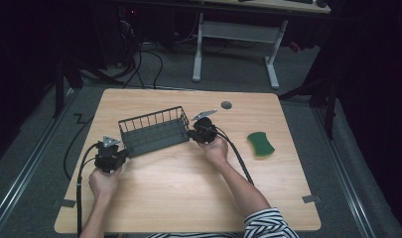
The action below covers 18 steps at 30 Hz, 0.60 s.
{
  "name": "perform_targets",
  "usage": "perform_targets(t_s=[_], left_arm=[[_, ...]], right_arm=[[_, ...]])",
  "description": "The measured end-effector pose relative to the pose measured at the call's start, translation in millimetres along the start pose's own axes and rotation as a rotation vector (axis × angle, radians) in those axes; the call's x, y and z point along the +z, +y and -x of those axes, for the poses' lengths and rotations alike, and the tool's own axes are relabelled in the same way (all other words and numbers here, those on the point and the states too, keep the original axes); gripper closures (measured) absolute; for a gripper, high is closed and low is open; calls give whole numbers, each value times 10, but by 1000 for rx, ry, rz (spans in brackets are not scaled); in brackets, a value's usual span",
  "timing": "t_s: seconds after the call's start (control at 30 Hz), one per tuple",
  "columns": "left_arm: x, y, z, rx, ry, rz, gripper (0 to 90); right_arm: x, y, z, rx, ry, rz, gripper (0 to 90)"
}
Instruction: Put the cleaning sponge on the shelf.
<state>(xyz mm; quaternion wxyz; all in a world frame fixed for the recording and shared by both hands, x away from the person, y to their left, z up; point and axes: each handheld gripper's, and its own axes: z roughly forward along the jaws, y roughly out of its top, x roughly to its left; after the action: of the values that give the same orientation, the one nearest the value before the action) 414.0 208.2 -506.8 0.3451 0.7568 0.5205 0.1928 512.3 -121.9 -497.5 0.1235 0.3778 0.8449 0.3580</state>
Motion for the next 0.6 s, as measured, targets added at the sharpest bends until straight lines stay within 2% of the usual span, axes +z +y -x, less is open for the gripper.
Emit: perform_targets(t_s=[0.03,0.17,0.6], left_arm=[[-3,-7,12,4,-2,-2,866],[-31,-32,54,12,-12,-1,866],[-87,-86,243,53,-47,2,866]], right_arm=[[-25,-30,-12,-17,-1,-8,864],[-88,-75,-23,-28,7,-13,865],[-288,-256,13,-10,29,-11,864]])
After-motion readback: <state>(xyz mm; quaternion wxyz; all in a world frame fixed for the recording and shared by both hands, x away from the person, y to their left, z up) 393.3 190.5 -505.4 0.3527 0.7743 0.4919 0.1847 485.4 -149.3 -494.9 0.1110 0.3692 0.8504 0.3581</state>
